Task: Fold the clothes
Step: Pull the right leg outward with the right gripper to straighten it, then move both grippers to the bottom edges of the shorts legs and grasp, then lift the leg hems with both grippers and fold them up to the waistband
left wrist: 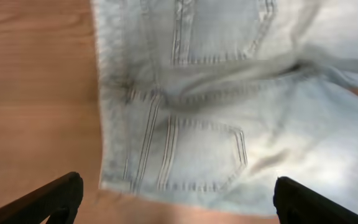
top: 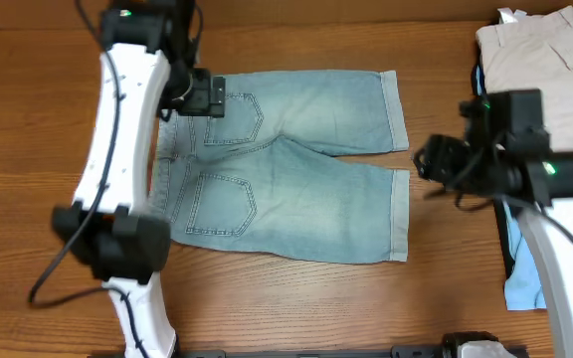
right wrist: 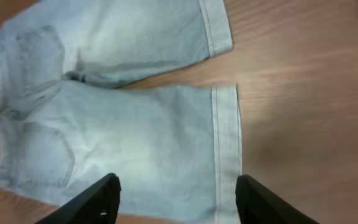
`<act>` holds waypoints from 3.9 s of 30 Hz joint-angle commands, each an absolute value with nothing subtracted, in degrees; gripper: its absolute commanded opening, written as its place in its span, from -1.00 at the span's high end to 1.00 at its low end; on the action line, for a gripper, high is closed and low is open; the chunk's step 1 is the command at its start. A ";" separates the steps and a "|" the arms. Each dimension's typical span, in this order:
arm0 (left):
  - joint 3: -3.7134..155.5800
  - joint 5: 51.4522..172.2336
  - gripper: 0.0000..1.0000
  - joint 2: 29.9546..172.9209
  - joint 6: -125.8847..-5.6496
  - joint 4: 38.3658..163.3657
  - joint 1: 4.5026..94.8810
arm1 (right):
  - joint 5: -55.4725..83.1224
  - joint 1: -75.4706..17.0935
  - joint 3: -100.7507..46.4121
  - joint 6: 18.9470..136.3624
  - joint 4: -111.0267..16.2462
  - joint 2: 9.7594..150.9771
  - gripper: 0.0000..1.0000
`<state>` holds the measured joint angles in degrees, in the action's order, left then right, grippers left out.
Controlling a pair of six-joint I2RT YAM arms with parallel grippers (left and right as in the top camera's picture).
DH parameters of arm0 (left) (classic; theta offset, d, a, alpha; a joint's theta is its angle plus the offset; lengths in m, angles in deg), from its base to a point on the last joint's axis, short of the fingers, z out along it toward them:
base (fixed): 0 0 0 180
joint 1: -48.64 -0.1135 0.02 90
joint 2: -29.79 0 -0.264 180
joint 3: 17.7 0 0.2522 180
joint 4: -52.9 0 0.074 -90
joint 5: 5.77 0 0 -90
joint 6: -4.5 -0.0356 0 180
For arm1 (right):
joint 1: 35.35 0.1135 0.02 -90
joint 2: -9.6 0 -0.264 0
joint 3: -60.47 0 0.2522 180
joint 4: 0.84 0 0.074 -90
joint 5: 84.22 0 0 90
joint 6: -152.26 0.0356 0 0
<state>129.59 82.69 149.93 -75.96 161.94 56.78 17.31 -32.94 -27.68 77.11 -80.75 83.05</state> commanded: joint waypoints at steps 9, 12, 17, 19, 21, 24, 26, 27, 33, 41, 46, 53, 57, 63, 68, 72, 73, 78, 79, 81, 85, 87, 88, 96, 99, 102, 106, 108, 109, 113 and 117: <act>109.99 69.53 -1.00 129.51 -54.26 163.47 61.35 | 1.22 -25.13 -24.23 101.02 -92.27 72.31 -0.40; 96.52 63.69 -1.00 124.88 -40.34 162.71 62.16 | -0.48 -21.88 -21.74 106.16 -91.99 72.40 -0.70; 73.99 63.80 -1.00 118.15 -25.21 152.85 60.96 | -0.20 -19.60 -18.68 110.64 -87.31 73.60 -1.00; 67.47 66.82 -1.00 116.49 -24.16 146.58 59.63 | -0.17 -19.60 -18.22 109.98 -85.74 74.59 -1.00; 62.80 70.64 -1.00 115.85 -24.18 141.14 57.79 | -0.13 -19.60 -18.18 108.87 -85.26 75.59 -1.00; 58.03 74.80 -0.99 116.03 -24.18 135.26 54.01 | -0.13 -19.60 -18.15 108.49 -85.17 77.30 -0.99; 56.35 75.89 -1.00 116.03 -24.18 132.55 51.78 | -0.15 -19.58 -18.15 108.45 -84.86 78.72 -0.95; 56.00 75.91 -1.00 116.03 -24.23 131.59 50.71 | -0.09 -19.58 -18.15 108.15 -84.65 79.33 -0.93; 55.74 73.13 -0.75 116.03 -26.33 127.37 47.12 | 1.62 -18.93 -17.37 105.06 -81.96 83.75 -0.81; 50.86 71.19 -0.50 116.81 -26.35 119.35 47.04 | 1.86 -13.07 -15.97 105.54 -78.42 89.76 -0.59; 48.07 71.17 -0.34 116.81 -26.35 115.04 47.04 | 1.81 -10.75 -15.90 105.52 -77.02 91.90 -0.58; 43.85 69.16 -0.28 116.84 -26.35 109.51 47.04 | 2.06 -10.64 -14.98 106.00 -76.84 92.66 -0.57; 42.16 66.47 -0.29 117.16 -26.35 106.76 46.88 | 2.06 -10.64 -12.34 107.93 -76.34 92.66 -0.57; 42.12 67.19 -0.19 118.54 -26.35 104.72 46.64 | 2.43 -10.64 -9.52 107.95 -74.74 92.66 -0.56; 42.12 68.50 -0.09 121.99 -26.35 101.93 46.62 | 3.34 -10.60 -8.23 108.76 -74.00 92.66 -0.56; 42.12 69.77 -0.01 124.81 -26.37 100.61 46.64 | 3.45 -10.60 -8.03 108.74 -74.18 92.66 -0.56; 42.12 70.14 0.01 125.38 -26.37 100.44 46.64 | 3.80 -10.60 -8.03 108.74 -74.24 92.66 -0.56; 42.12 70.36 0.38 126.26 -26.41 100.44 46.64 | 6.12 -9.88 -7.38 110.31 -74.26 92.66 -0.45; 42.12 70.38 0.49 126.26 -26.65 100.44 46.64 | 6.14 -9.31 -6.63 111.60 -74.04 92.66 -0.45; 42.12 70.80 0.63 126.26 -26.87 100.46 46.64 | 6.10 -8.24 -5.32 112.52 -73.48 92.66 -0.43; 42.12 71.32 0.86 126.26 -27.73 100.48 46.64 | 5.84 -7.63 -4.58 113.54 -73.54 92.66 -0.36; 42.12 71.65 0.92 126.26 -28.14 100.48 46.64 | 5.01 -7.63 -4.45 113.54 -74.13 92.66 -0.32; 42.12 71.87 0.92 126.26 -28.40 100.46 46.64 | 4.26 -7.63 -4.21 113.57 -74.44 92.66 -0.31; 42.12 72.33 0.91 126.26 -28.99 100.72 46.69 | 0.85 -8.11 3.70 113.57 -68.30 92.66 -0.20; 42.12 73.00 0.92 126.26 -30.37 100.83 46.69 | 0.90 -8.11 6.24 113.59 -64.80 92.66 -0.02; 42.12 73.86 0.92 126.26 -31.79 100.88 46.69 | 0.07 -8.11 7.42 113.54 -61.80 92.66 0.02; 42.32 73.83 0.92 126.26 -32.97 100.99 46.69 | -1.79 -8.11 7.44 113.57 -60.69 92.66 0.46; 43.08 74.40 0.92 126.17 -34.63 101.93 46.69 | -1.81 -8.11 7.44 113.54 -60.97 92.66 0.90; 43.65 74.93 0.92 126.10 -35.62 102.60 46.69 | -1.92 -8.13 7.42 113.57 -61.15 92.66 0.92; 48.96 75.28 0.92 125.99 -39.51 108.68 46.69 | -1.99 -9.18 6.44 113.54 -62.70 92.47 0.92; 57.31 75.23 0.92 125.99 -43.24 116.64 46.66 | -2.34 -12.87 2.33 113.50 -67.44 90.96 0.92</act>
<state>50.80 73.66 125.60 -38.00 113.66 46.77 -0.83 -10.34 6.28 113.39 -65.85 92.51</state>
